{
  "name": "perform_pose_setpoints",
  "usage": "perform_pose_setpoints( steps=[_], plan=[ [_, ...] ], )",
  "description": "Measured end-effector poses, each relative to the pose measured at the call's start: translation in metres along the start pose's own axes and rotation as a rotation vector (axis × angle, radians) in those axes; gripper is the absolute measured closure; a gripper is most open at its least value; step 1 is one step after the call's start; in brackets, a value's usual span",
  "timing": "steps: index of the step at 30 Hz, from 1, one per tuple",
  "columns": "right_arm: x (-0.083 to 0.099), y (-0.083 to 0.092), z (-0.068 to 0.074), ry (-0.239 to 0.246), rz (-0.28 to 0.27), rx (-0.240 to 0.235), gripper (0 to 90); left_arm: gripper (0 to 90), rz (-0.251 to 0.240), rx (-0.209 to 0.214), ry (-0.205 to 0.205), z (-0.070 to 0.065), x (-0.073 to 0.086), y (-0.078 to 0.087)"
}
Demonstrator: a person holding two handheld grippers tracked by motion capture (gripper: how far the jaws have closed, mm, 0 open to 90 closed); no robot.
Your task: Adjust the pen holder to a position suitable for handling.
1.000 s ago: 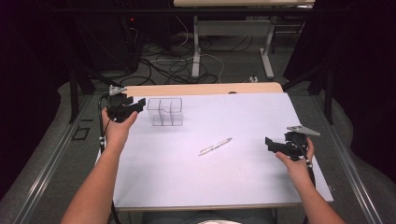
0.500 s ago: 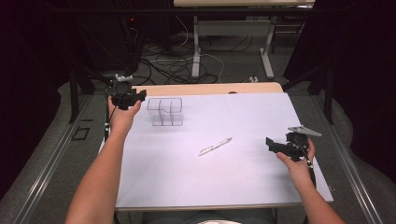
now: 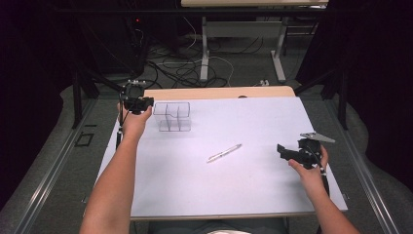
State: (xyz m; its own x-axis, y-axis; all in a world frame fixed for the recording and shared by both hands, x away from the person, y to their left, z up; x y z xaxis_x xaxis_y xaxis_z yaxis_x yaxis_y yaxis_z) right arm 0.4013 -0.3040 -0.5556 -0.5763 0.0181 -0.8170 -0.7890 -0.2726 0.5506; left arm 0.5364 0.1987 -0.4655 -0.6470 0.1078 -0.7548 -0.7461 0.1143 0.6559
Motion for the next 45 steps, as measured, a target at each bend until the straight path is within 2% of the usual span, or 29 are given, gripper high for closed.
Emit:
perform_pose_setpoints(
  steps=[5, 8, 20, 25, 27, 33, 40, 45],
  plan=[
    [0.0, 0.0, 0.001, -0.003, -0.001, -0.007, 7.1, 89.5, 0.037, -0.014, 0.017, 0.004, 0.004, -0.008],
    [0.0, 0.0, 0.0, -0.002, 0.0, -0.009, 7.2, 90.0, 0.078, -0.016, 0.018, 0.005, 0.008, -0.014],
    [0.001, -0.002, 0.001, -0.032, 0.01, -0.03, 8.0, 90.0, 0.13, -0.021, 0.018, 0.007, 0.021, -0.03],
    [0.002, -0.002, 0.002, -0.028, 0.016, -0.032, 8.4, 90.0, 0.139, -0.013, 0.013, 0.004, 0.023, -0.037],
    [0.002, -0.002, 0.002, -0.029, 0.018, -0.031, 8.5, 90.0, 0.127, -0.011, 0.008, 0.004, 0.023, -0.04],
    [0.003, -0.002, 0.001, -0.035, 0.017, -0.038, 9.2, 90.0, 0.133, 0.009, 0.004, 0.005, 0.023, -0.042],
    [0.003, -0.003, 0.003, -0.037, 0.018, -0.04, 10.5, 90.0, 0.124, 0.009, -0.011, 0.005, 0.023, -0.042],
    [0.003, -0.003, 0.003, -0.027, 0.017, -0.043, 11.2, 90.0, 0.118, 0.027, -0.028, -0.004, 0.024, -0.043]
  ],
)
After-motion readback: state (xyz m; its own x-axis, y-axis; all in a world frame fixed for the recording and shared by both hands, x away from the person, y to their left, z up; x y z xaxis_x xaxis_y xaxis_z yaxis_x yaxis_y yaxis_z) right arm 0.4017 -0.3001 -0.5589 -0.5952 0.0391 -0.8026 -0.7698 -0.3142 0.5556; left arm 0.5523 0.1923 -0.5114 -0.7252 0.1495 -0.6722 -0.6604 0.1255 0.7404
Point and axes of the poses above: each handheld gripper's, and its own axes: y roughly backward along the jaws, x roughly out of its underside, z roughly to its left, the point moved 5 cm from there along -y, roughly forward along the jaws, and after that the axes turned 3 degrees about -x, right-handed, at the moved point
